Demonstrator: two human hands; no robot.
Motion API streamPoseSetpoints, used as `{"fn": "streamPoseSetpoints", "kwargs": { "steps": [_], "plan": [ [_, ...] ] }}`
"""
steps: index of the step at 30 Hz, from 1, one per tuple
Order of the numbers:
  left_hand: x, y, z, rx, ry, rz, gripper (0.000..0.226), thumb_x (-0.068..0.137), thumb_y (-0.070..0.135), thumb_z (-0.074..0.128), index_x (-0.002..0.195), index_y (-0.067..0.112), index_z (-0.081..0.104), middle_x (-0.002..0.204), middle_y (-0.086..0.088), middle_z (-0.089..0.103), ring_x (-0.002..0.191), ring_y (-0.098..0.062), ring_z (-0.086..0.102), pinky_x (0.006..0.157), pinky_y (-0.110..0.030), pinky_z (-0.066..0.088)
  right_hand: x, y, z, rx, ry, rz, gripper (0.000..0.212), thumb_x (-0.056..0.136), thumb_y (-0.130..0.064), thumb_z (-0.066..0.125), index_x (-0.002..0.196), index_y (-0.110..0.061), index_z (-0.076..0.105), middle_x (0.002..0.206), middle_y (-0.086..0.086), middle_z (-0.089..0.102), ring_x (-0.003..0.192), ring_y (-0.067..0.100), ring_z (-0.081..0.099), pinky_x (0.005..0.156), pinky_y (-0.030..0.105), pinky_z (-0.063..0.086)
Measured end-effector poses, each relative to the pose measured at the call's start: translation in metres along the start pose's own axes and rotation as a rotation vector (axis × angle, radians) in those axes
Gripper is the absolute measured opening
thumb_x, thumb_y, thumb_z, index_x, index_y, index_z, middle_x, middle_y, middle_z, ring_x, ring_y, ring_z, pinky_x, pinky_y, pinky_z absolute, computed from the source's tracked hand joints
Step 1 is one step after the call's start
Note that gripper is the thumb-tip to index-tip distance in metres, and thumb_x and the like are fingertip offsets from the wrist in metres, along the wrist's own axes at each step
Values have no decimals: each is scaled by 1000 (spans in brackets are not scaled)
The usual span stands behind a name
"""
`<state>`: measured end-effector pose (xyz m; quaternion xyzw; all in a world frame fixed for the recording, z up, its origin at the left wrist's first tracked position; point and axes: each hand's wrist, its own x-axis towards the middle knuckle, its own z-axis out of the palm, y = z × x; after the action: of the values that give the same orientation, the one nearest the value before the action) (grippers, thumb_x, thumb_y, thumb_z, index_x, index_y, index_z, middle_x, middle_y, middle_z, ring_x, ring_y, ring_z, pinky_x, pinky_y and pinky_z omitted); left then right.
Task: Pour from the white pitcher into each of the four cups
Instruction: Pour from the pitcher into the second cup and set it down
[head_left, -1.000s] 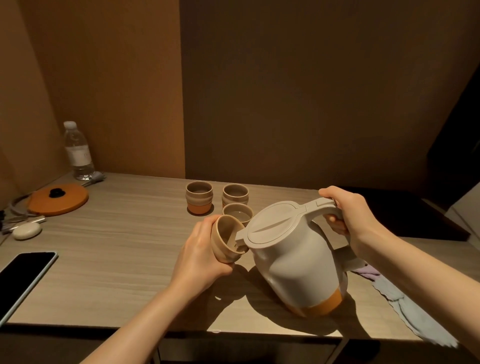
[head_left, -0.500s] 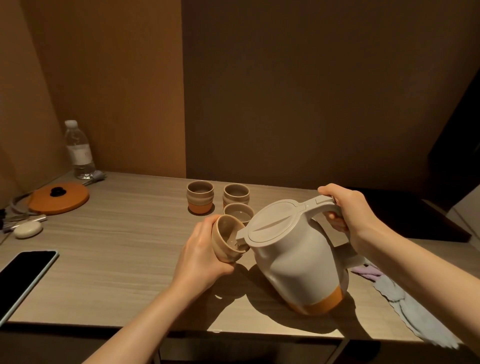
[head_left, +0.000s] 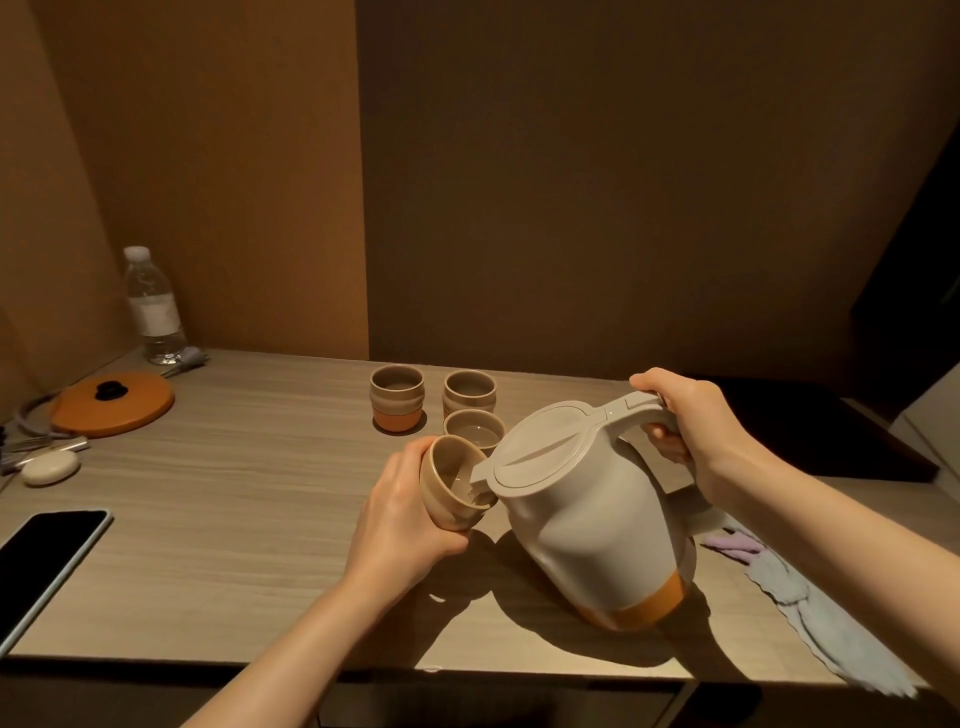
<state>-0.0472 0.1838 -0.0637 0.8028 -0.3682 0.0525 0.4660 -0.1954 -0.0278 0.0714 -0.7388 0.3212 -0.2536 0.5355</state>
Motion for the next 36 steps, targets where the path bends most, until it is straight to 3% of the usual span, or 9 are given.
{"fn": "streamPoseSetpoints", "kwargs": {
  "steps": [36],
  "plan": [
    [0, 0, 5, -32, 12, -32, 98, 49, 28, 90, 133, 33, 41, 127, 12, 51, 116, -8, 49, 87, -23, 44, 4, -5, 3, -1, -2, 0, 40, 90, -33, 58, 57, -10, 57, 46, 3, 45, 37, 9, 34, 44, 23, 29]
  ]
}}
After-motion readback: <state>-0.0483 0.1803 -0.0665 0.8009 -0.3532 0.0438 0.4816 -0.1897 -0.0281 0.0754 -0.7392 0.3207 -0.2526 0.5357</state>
